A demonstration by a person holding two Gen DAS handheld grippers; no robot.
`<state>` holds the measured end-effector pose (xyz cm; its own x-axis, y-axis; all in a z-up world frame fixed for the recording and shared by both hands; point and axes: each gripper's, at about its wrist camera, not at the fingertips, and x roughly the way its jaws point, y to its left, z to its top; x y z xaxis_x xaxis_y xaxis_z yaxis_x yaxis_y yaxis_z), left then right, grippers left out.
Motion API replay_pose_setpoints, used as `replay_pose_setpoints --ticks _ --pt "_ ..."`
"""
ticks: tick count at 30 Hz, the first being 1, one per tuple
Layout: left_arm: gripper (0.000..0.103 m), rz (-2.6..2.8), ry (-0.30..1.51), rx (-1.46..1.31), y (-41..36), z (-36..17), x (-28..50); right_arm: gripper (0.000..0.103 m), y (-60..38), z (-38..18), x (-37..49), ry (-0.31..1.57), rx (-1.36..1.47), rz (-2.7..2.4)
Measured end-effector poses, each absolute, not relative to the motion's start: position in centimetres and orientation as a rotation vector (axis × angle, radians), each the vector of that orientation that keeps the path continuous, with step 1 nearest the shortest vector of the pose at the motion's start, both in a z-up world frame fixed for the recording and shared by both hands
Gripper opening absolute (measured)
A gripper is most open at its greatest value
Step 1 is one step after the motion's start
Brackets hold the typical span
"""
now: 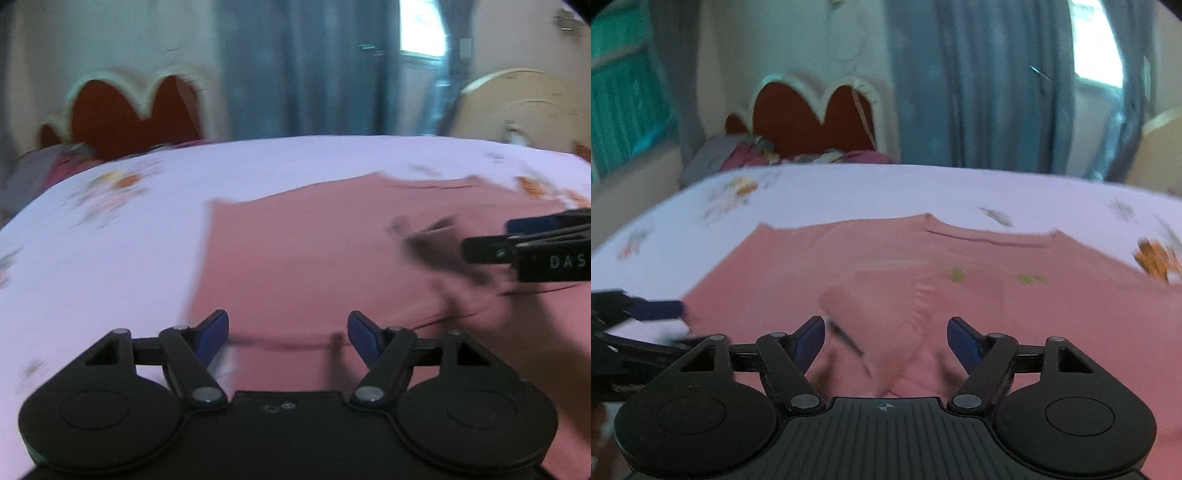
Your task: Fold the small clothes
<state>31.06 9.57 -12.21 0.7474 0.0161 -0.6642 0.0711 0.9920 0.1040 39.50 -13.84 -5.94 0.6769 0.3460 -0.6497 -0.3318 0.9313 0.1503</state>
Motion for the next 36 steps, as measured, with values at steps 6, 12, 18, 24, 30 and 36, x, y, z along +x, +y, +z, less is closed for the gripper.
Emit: replay_pose_setpoints --ticks 6,12,18,24,30,36 --pt "0.069 0.104 0.765 0.081 12.2 -14.2 31.2 0.036 -11.2 -8.0 41.1 0.765 -0.062 0.358" --pt "0.063 0.102 0.726 0.080 12.0 -14.9 32.7 0.005 -15.0 -5.4 41.6 0.693 0.063 0.272" --pt "0.039 0.096 0.702 0.044 13.0 -15.2 33.4 0.005 -21.6 -4.7 42.2 0.705 0.159 0.135" --pt "0.013 0.051 0.684 0.059 12.2 -15.4 33.1 0.005 -25.7 -7.1 41.3 0.795 0.275 0.068" --pt "0.012 0.069 0.697 -0.028 13.0 -15.6 33.3 0.005 -28.1 -9.1 40.8 0.888 0.397 0.057" --pt "0.017 0.056 0.728 -0.065 13.9 -15.1 33.5 0.005 -29.8 -8.5 39.0 0.899 0.375 0.049"
